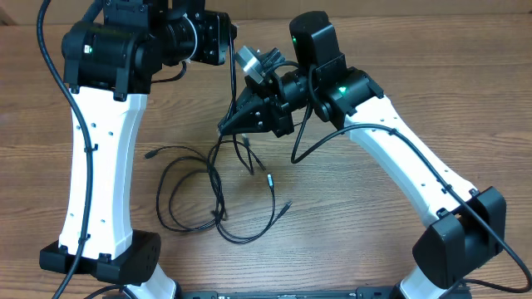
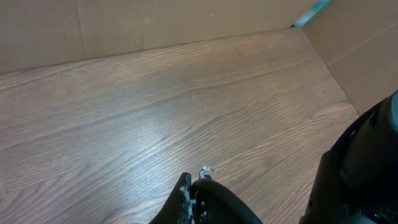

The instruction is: Untangle cables

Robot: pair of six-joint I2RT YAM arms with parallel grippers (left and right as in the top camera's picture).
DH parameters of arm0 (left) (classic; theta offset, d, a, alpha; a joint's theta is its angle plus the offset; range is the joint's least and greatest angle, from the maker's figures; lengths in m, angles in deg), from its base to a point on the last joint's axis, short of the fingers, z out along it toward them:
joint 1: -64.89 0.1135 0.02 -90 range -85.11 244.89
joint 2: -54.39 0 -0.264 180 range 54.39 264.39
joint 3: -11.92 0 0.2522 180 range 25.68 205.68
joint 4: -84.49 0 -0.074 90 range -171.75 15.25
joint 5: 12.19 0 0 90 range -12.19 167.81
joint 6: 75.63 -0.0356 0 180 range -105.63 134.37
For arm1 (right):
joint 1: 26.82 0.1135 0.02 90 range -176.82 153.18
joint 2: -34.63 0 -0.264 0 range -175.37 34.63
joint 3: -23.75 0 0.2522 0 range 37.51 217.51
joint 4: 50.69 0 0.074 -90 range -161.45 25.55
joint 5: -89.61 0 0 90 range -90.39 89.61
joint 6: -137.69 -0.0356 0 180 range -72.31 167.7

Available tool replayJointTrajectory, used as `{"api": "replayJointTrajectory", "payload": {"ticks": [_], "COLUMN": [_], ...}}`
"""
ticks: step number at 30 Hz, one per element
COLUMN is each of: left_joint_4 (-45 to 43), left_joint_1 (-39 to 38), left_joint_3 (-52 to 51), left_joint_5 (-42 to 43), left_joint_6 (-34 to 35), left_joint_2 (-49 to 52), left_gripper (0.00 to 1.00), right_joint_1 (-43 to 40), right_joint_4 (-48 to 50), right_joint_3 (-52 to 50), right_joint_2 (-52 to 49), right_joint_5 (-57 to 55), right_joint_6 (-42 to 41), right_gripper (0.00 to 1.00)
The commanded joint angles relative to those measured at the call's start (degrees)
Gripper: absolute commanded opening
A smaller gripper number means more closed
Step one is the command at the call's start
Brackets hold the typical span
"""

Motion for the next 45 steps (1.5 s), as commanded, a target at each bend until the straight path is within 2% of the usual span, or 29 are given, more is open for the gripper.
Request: {"api": "replayJointTrajectory", "payload": {"ticks": [1, 4, 6, 7, 8, 9, 10, 11, 23, 28, 33, 38, 45], "left_joint_4": [-0.17, -0.13, -0.04, 0.07, 0.17, 0.39, 0.52, 0.66, 2.89, 4.37, 6.12, 7.28, 8.26], "left_joint_1": [0.37, 0.50, 0.50, 0.50, 0.50, 0.50, 0.50, 0.50, 0.48, 0.48, 0.48, 0.46, 0.28], "left_joint_3": [0.87, 0.90, 0.90, 0.90, 0.90, 0.87, 0.90, 0.87, 0.90, 0.92, 0.92, 0.92, 0.92], "left_joint_5": [-0.59, -0.59, -0.59, -0.59, -0.57, -0.57, -0.59, -0.59, 0.04, 4.76, 8.96, 8.92, 8.96], "left_joint_6": [-1.16, -1.18, -1.18, -1.16, -1.16, -1.16, -1.18, -1.18, -1.18, -2.08, -4.33, -4.44, -4.61], "left_joint_2": [-0.39, -0.81, -0.96, -1.01, -1.07, -1.11, -1.16, -1.20, -1.25, -1.60, -3.89, -8.31, -14.82], "left_gripper": [0.04, 0.08, 0.21, 0.34, 0.58, 0.76, 0.89, 0.92, 0.92, 0.90, 0.89, 0.89, 0.89], "right_joint_1": [-1.49, -2.54, -3.39, -3.80, -4.31, -4.98, -5.57, -6.23, -16.59, -21.73, -26.93, -32.74, -40.98], "right_joint_4": [0.13, 0.13, 0.11, -0.07, -0.33, -0.81, -1.36, -1.90, -4.22, -5.57, -10.14, -16.24, -21.00], "right_joint_3": [-0.02, -0.02, -0.02, -0.02, -0.02, -0.02, -0.02, -0.02, -0.02, -0.02, -0.02, -0.02, -0.02], "right_joint_2": [0.26, 0.26, 0.26, 0.26, 0.26, 0.26, 0.26, 0.26, 0.26, 0.26, 0.26, 0.26, 0.26], "right_joint_5": [-0.15, -0.17, -0.37, -0.79, -1.33, -2.14, -3.08, -4.11, -5.18, -8.15, -20.81, -38.27, -54.55], "right_joint_6": [-0.24, -0.24, -0.24, -0.24, -0.24, -0.24, -0.22, -0.24, -0.22, -0.22, -0.20, 0.28, 0.46], "right_gripper": [0.04, 0.04, 0.04, 0.04, 0.04, 0.04, 0.04, 0.04, 0.04, 0.04, 0.04, 0.04, 0.04]}}
